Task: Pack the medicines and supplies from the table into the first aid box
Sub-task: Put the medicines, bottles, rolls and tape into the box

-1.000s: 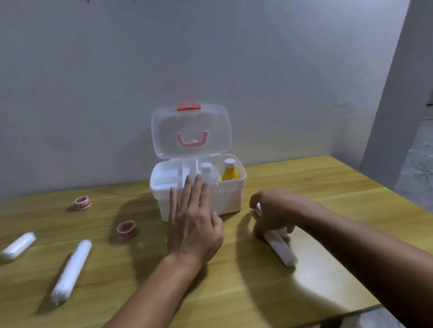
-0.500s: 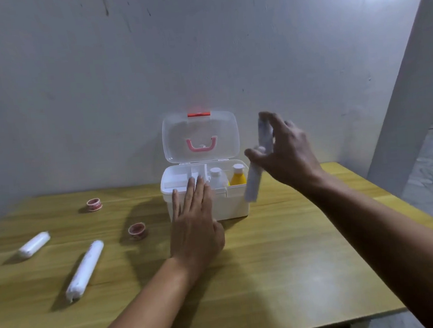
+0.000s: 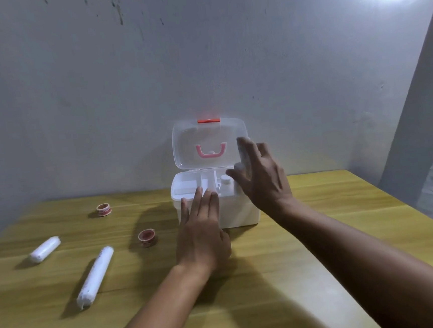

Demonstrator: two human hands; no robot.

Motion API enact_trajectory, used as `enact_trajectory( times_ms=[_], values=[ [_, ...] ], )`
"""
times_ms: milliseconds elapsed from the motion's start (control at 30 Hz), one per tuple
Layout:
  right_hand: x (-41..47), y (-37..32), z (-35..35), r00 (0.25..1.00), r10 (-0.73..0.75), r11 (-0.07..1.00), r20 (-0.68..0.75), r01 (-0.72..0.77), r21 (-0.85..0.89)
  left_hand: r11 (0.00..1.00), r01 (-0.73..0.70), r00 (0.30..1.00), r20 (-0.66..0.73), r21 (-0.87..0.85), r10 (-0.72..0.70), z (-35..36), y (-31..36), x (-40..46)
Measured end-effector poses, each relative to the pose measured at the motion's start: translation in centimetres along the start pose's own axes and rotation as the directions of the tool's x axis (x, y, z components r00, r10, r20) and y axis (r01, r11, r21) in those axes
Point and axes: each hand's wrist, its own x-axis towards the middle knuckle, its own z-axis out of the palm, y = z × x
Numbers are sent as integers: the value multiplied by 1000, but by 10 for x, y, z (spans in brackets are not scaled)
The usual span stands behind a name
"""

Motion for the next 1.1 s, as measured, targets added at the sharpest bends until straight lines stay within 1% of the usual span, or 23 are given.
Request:
enact_trajectory(
  times_ms=[100,200,300,467,600,700,767,833,867,933,1000,1100],
  values=[
    [-9,0,-3,997,58,998,43,-58,7,1000,-1,1000,-30,9,1,2,-2,-1],
    [-20,3,-4,989,114,993,89,-111,-41,1000,-13,998,-57,-9,12,4,-2,-1],
    [-28,3,-4,987,144,987,73,-139,-75,1000,-18,998,-58,-15,17,3,-1,-1],
    [-30,4,-1,971,232,973,59,-230,-36,1000,-7,999,-34,-14,6,3,-3,-1],
    [-43,9,8,978,192,974,80,-180,-137,1000,-11,1000,-20,-24,10,-1,-3,-2],
    [-51,9,11,977,196,969,82,-180,-170,999,-15,1000,-22,-32,14,-2,-3,-2],
    [-54,10,12,973,206,965,103,-184,-186,999,32,998,-47,-35,-33,-3,-6,-3],
    [-55,9,12,971,208,962,115,-182,-203,989,132,989,-59,-70,-136,-3,-13,-5],
    [-56,7,12,975,197,962,107,-171,-211,980,172,983,-44,-97,-177,-5,-16,-7],
    [-56,1,13,988,131,970,87,-109,-218,969,192,980,-14,-158,-197,-7,-23,-9],
    [-53,-9,16,995,13,980,102,8,-198,955,190,981,1,-228,-195,-12,-27,-9],
    [-46,-25,25,967,-184,970,178,207,-124,926,234,964,-53,-297,-260,-20,-37,-10]
  ],
)
